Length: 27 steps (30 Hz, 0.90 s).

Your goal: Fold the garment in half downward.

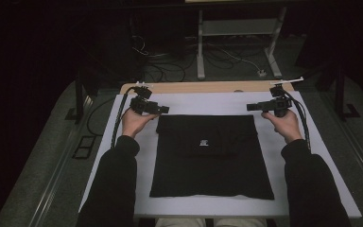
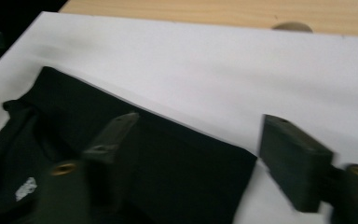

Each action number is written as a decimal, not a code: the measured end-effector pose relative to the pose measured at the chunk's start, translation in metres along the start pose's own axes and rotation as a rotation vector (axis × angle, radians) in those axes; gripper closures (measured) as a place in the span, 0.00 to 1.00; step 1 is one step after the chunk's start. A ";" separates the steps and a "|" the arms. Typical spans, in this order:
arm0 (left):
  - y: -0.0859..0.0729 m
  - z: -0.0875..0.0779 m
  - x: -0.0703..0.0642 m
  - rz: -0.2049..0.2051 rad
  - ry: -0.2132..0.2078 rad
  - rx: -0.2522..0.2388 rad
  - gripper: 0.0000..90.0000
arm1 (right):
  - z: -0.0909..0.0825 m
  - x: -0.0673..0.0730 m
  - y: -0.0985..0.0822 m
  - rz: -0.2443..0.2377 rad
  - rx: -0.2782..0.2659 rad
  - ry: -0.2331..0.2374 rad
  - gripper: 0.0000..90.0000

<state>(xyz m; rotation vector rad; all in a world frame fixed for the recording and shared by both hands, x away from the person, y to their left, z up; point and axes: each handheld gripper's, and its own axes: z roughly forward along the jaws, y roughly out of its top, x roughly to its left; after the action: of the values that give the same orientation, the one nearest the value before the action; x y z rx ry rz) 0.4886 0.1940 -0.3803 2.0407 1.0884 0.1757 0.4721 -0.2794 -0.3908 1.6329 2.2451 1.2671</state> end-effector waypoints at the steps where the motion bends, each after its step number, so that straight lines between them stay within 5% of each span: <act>1: 0.001 -0.001 -0.002 -0.016 -0.023 -0.019 0.26 | -0.001 0.003 0.001 -0.010 -0.007 0.001 0.20; 5: 0.005 -0.005 -0.009 -0.006 -0.069 -0.034 0.11 | -0.006 0.013 0.003 -0.048 -0.020 0.011 0.02; 9: 0.007 -0.006 -0.015 0.009 -0.102 -0.037 0.00 | -0.008 0.019 0.005 -0.067 -0.030 0.023 0.00; 22: 0.008 0.003 -0.032 0.087 -0.159 -0.038 0.00 | 0.007 0.039 -0.001 -0.127 0.039 0.051 0.00; 27: 0.007 0.009 -0.037 0.088 -0.166 -0.048 0.00 | 0.012 0.046 -0.002 -0.149 0.040 0.077 0.00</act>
<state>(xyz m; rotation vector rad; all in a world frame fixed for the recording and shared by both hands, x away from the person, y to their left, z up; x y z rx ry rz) 0.4741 0.1587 -0.3729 2.0224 0.8855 0.0740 0.4570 -0.2348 -0.3820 1.4210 2.4005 1.2770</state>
